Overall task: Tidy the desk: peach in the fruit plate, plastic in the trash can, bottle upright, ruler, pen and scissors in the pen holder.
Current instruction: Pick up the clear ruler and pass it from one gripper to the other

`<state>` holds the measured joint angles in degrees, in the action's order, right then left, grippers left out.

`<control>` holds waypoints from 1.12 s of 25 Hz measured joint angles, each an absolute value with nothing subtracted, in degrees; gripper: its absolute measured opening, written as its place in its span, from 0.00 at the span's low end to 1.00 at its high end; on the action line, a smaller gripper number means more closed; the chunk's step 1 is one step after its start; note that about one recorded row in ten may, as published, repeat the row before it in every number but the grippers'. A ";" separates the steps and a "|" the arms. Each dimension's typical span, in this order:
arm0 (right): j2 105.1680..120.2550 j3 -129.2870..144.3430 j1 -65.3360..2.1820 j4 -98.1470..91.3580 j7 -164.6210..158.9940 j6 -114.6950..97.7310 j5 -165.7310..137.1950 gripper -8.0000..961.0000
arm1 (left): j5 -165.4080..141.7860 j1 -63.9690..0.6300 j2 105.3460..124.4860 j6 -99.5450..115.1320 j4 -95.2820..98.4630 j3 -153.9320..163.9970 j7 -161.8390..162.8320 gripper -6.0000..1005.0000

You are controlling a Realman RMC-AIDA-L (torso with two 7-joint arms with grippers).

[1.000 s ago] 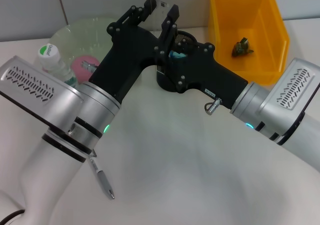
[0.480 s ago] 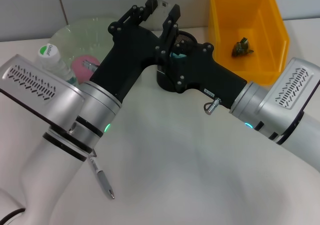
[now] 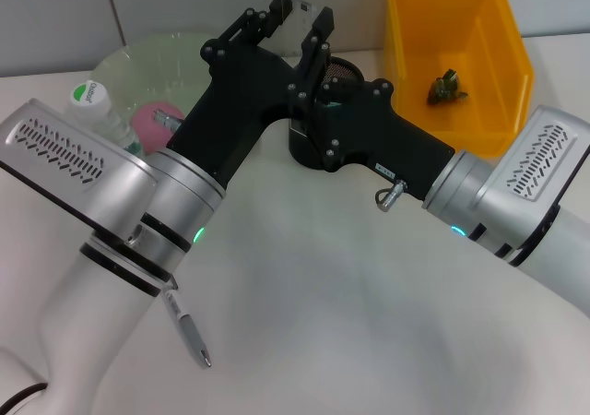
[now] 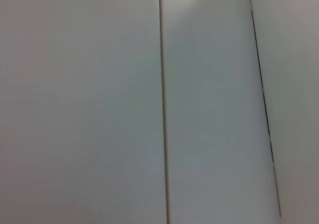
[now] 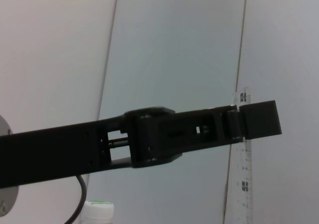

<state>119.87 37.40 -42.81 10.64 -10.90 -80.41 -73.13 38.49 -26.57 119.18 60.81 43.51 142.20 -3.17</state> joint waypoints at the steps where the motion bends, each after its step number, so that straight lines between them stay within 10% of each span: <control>1: 119.88 37.39 -42.81 10.63 -10.90 -80.41 -73.13 0.14 | 38.50 -26.57 119.18 60.81 43.51 142.20 -3.17 0.39; 28: 119.88 37.84 -43.22 10.67 -12.85 -79.29 -73.12 0.02 | 38.40 -26.55 119.19 61.04 43.27 142.61 -2.59 0.39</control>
<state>119.88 37.84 -43.22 10.67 -12.85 -79.29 -73.12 38.40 -26.55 119.19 61.04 43.27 142.61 -2.59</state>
